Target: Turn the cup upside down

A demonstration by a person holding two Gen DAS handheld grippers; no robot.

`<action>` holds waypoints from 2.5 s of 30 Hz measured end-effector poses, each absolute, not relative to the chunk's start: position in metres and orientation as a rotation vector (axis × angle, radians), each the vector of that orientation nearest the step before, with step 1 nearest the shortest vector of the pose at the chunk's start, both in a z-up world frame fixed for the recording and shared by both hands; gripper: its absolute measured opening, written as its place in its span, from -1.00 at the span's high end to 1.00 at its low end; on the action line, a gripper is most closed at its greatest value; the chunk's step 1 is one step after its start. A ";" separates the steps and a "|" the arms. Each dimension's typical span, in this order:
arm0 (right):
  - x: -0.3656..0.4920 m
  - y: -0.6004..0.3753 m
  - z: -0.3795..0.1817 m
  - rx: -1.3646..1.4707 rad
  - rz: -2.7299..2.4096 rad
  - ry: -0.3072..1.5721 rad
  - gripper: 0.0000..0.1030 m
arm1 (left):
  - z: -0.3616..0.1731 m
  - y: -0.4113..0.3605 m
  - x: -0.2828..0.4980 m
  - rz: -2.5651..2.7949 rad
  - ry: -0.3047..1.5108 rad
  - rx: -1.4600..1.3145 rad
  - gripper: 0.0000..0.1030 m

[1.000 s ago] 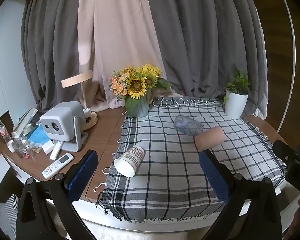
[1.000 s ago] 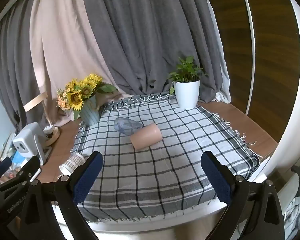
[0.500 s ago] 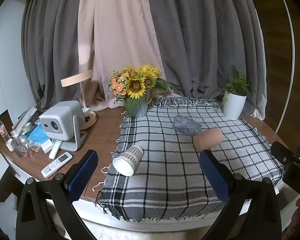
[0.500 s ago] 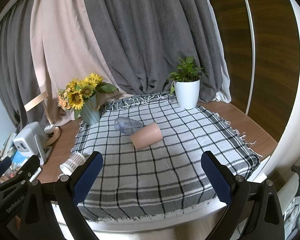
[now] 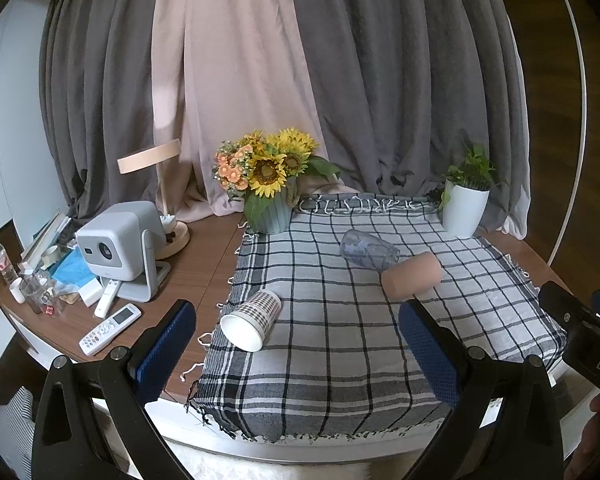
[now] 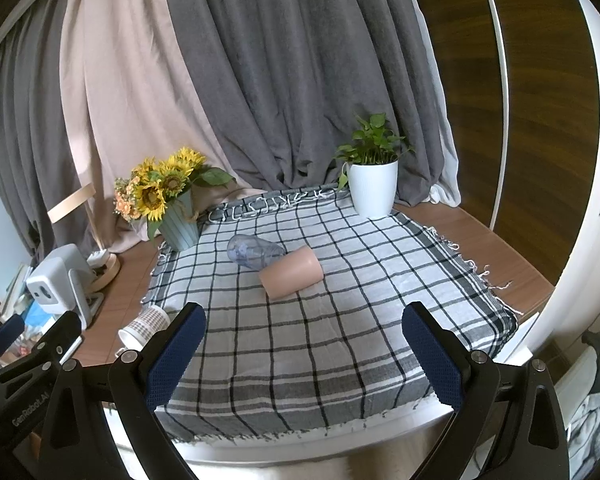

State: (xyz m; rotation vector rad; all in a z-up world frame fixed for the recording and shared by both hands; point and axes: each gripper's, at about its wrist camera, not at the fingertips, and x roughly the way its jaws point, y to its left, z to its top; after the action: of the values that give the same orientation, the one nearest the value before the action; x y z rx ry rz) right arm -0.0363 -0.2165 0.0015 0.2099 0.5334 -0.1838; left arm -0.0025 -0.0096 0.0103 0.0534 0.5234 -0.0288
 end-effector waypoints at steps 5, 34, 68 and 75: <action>-0.033 -0.219 -0.001 0.210 -0.185 0.533 -0.92 | 0.009 -0.010 -0.004 -0.028 0.521 0.055 -1.00; -0.033 -0.222 -0.003 0.212 -0.186 0.537 -0.92 | 0.006 -0.017 -0.002 -0.035 0.526 0.055 -1.00; 0.012 -0.249 -0.041 0.256 -0.062 0.706 -0.92 | -0.031 -0.034 0.040 0.007 0.760 0.026 -1.00; 0.059 -0.234 -0.064 0.330 -0.069 0.816 -0.92 | -0.050 -0.015 0.099 -0.003 0.860 0.112 -1.00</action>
State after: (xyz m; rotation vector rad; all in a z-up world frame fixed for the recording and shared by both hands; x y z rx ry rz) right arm 0.0595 -0.2343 -0.0643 0.3298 0.8162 -0.0692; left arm 0.0990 -0.0152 -0.0495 0.1116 0.8603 -0.0032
